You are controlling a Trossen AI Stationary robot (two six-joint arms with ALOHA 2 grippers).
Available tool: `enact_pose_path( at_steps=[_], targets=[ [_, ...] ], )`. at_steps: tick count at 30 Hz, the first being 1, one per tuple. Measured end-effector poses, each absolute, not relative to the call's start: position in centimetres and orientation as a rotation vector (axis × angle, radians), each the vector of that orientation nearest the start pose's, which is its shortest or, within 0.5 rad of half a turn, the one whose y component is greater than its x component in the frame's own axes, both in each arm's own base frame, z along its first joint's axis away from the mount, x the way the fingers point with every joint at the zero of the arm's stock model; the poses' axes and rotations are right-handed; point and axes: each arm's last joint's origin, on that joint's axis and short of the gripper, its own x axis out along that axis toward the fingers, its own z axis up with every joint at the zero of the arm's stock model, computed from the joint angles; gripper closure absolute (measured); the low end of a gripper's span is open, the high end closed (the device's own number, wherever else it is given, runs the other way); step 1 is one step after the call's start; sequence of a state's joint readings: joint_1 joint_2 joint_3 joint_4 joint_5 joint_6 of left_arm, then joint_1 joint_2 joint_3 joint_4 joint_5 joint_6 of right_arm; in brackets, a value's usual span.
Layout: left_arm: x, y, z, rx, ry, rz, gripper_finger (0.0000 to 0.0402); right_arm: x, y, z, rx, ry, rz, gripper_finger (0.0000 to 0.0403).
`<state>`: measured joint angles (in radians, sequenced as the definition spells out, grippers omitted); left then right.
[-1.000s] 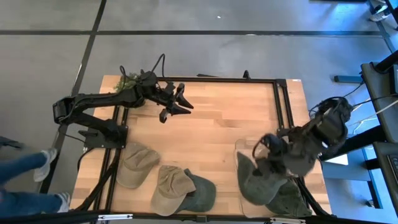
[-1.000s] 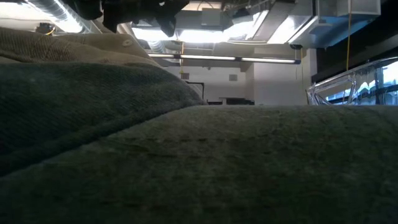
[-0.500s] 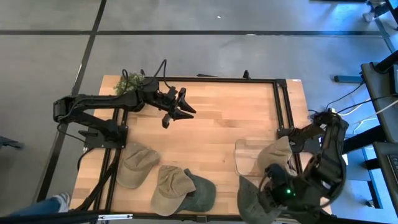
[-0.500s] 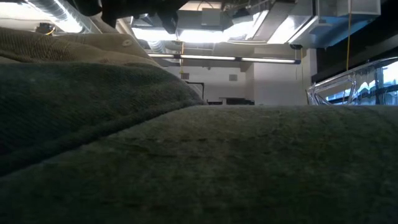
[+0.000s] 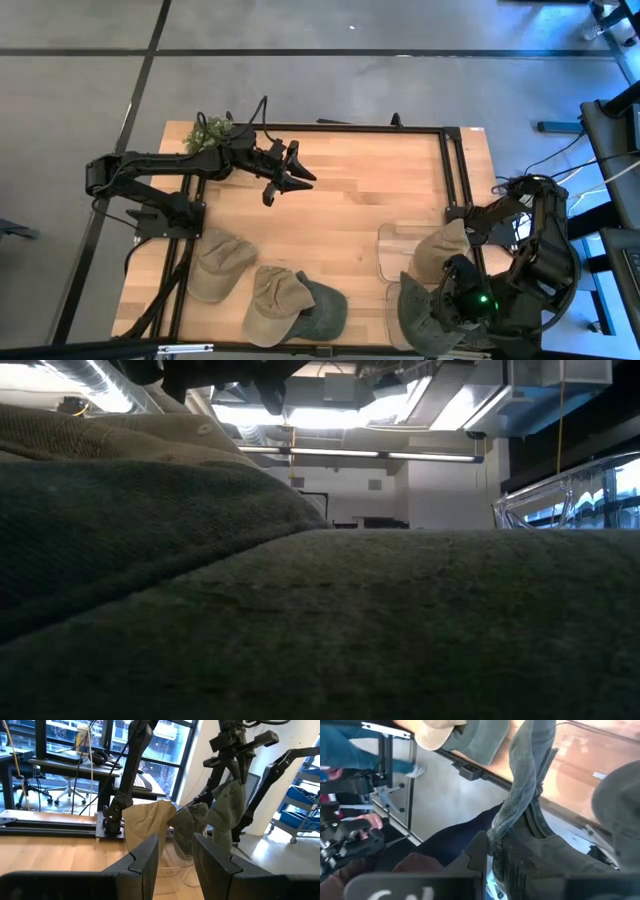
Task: Pick & Place hat
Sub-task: Put the top black cap into the bottom transparent bin
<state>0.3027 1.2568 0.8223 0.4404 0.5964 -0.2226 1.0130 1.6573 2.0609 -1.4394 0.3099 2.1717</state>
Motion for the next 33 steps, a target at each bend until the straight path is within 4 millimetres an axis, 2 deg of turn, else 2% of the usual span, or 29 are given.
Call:
enact_pose_path(
  at_steps=[7, 18, 24, 33],
  targets=[
    [27.0, 6.7, 30.6, -0.204, 0.029, -0.288, 0.0289, 16.6, 25.5, 41.3, 1.274, 1.128, -0.590, 0.0365],
    [27.0, 6.9, 30.6, -0.178, 0.019, -0.231, 0.0288, 17.4, 26.9, 38.6, 1.151, 1.135, -0.741, 0.0364],
    [27.0, 6.9, 30.6, -0.168, 0.018, -0.230, 0.0286, 17.4, 26.3, 39.2, 1.151, 1.030, -0.713, 0.0364],
    [27.0, 6.9, 30.6, -0.168, 0.018, -0.229, 0.0288, 17.5, 26.2, 39.2, 1.147, 1.027, -0.711, 0.0364]
  ],
)
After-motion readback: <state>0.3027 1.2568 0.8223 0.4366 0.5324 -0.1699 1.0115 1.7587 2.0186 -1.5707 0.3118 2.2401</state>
